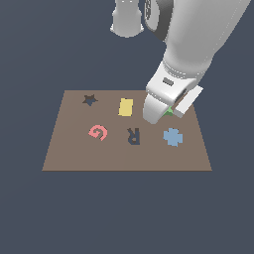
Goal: Insert a designated object into the corresponding slot on a board.
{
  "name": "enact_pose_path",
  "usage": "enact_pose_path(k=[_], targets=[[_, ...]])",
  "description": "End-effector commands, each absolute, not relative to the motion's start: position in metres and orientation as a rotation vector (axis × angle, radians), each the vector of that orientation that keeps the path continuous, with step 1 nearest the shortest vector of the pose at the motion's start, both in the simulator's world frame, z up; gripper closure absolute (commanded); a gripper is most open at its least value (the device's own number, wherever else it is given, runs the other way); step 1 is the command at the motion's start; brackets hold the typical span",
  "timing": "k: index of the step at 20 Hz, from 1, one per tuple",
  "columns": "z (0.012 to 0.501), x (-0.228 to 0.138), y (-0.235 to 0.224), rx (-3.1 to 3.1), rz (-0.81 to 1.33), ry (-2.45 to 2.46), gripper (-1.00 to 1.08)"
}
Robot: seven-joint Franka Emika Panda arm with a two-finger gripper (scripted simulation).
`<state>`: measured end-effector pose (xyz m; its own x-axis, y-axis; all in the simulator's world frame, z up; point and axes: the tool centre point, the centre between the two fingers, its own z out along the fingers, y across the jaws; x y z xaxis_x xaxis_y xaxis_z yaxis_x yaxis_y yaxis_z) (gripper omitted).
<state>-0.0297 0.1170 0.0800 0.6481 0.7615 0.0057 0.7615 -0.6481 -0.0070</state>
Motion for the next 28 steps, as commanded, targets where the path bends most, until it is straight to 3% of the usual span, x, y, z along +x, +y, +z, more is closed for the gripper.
enact_pose_path(k=[1, 28], targets=[[0.071, -0.036, 0.123, -2.792, -0.004, -1.425, -0.92], [0.03, -0.052, 0.132, -2.665, 0.0, -1.663, -0.92]])
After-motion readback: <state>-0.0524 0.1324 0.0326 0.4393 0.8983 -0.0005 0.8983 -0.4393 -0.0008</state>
